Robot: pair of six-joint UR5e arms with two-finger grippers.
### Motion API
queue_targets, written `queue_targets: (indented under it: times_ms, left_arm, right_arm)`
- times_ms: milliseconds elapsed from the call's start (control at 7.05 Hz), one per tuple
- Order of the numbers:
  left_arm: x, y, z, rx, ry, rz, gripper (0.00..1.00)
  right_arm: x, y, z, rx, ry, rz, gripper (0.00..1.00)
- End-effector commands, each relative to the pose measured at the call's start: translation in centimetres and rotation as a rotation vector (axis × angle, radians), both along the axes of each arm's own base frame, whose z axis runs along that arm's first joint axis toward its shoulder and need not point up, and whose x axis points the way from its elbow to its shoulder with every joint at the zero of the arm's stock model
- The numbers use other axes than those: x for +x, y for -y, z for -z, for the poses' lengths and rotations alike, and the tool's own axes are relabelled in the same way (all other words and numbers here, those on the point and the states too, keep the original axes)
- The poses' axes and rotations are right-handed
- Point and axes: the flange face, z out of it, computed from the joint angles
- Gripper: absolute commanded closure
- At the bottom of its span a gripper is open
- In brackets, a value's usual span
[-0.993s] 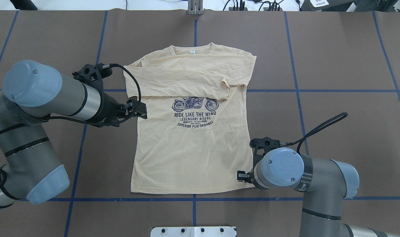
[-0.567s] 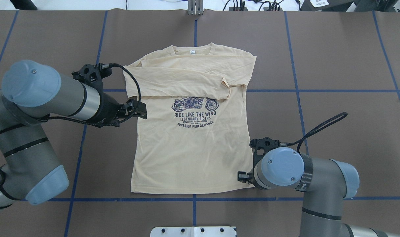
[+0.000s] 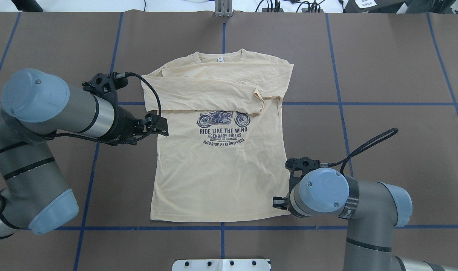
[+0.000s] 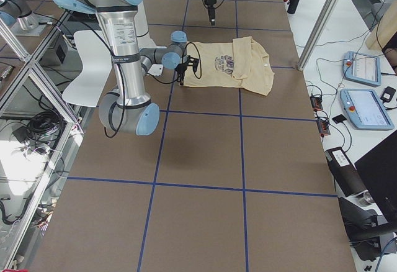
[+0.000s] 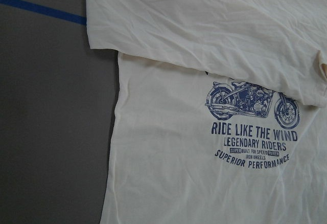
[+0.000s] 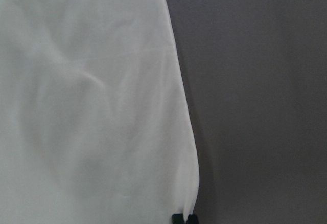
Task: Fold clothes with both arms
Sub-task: 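Move both grippers to the hem corners nearest the robot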
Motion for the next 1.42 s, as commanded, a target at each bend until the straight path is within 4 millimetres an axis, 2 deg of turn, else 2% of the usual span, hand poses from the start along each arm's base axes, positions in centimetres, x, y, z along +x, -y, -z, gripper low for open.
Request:
queue_targets:
  times_ms: [0, 142, 284, 567, 851, 1135, 1276]
  left_arm:
    - [0.1, -0.1, -0.2, -0.004, 0.004, -0.002, 0.00]
    - [0.7, -0.8, -0.8, -0.026, 0.027, -0.013, 0.00]
    - [2.7, -2.7, -1.4, -0.084, 0.055, -0.025, 0.00]
    - [7.5, -8.7, -4.0, -0.152, 0.119, -0.055, 0.00]
    - [10.5, -13.1, -5.6, -0.223, 0.166, -0.107, 0.01]
    - [12.4, -14.5, -7.1, -0.238, 0.204, -0.105, 0.09]
    - [12.9, -14.3, -7.9, -0.244, 0.221, -0.102, 0.14]
  right_arm:
    - [0.6, 0.4, 1.9, 0.002, 0.038, -0.008, 1.00]
    - [1.3, 0.4, 2.9, -0.002, 0.061, -0.007, 1.00]
    - [1.4, 0.3, 3.2, -0.001, 0.067, -0.006, 1.00]
    - [1.4, 0.3, 3.4, 0.000, 0.071, -0.008, 1.00]
    - [1.4, 0.4, 3.4, 0.001, 0.071, -0.009, 1.00]
    - [1.4, 0.4, 3.5, 0.002, 0.073, -0.010, 1.00]
    - [1.5, 0.6, 3.5, 0.001, 0.073, -0.014, 1.00]
